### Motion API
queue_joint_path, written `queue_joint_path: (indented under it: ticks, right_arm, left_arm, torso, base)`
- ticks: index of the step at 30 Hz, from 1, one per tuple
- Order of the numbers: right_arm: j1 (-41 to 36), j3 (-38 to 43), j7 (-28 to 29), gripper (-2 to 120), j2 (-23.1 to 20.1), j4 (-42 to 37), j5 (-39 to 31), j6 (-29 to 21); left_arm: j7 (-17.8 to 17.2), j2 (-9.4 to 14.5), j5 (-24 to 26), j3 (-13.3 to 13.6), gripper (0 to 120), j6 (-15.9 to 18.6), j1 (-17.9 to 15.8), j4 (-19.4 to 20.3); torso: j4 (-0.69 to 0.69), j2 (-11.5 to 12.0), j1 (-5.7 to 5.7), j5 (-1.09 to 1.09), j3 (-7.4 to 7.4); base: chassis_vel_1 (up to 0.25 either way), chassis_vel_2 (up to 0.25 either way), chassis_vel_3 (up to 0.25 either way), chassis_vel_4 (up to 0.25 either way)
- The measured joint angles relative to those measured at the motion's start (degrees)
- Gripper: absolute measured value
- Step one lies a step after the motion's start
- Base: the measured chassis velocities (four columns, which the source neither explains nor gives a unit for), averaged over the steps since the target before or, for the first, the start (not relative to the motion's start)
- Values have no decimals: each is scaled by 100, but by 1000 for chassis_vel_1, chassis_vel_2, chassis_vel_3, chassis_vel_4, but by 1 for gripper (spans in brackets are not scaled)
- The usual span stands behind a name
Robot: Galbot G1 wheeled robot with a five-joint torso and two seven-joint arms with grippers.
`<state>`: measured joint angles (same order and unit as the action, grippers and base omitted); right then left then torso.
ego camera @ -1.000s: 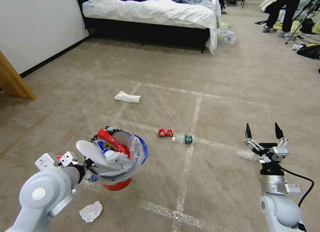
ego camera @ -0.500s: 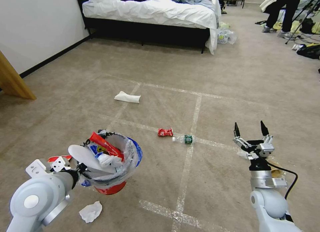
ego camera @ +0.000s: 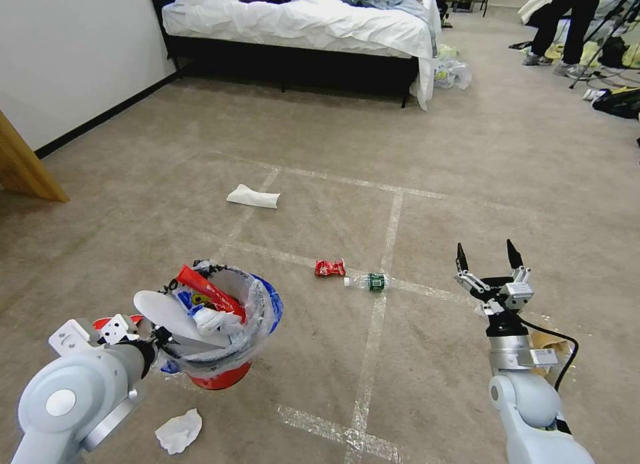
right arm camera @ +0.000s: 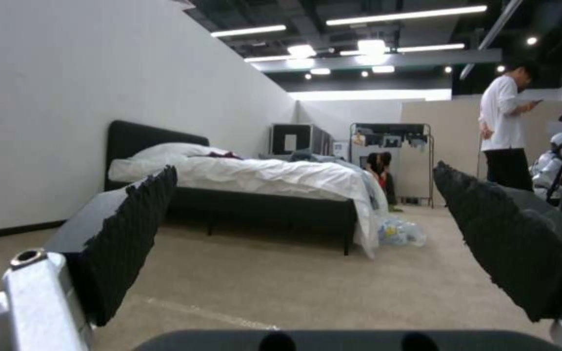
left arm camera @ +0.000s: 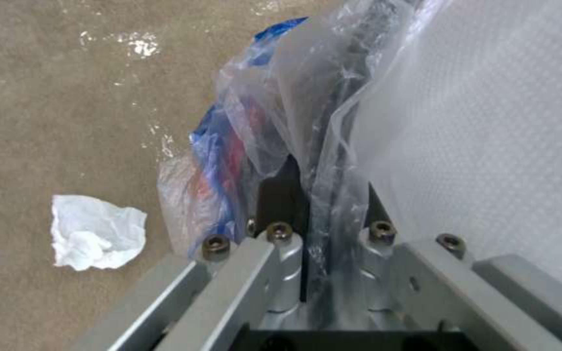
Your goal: Pick up the trash bin and place the garbage on the floor into it.
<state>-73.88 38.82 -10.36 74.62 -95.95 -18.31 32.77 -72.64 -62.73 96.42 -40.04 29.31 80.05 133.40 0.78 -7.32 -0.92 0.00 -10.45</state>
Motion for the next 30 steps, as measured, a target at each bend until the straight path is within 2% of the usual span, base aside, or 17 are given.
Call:
queue_joint_path:
  ticks: [30]
  right_arm:
    - [111,-34,-33,100,-31,133,-62,29]
  left_arm:
    - [38,18,-18,199,4,-23,-211,-157]
  torso:
    - [0,0,1,0,0]
  base:
    - [-69,67,71,-71]
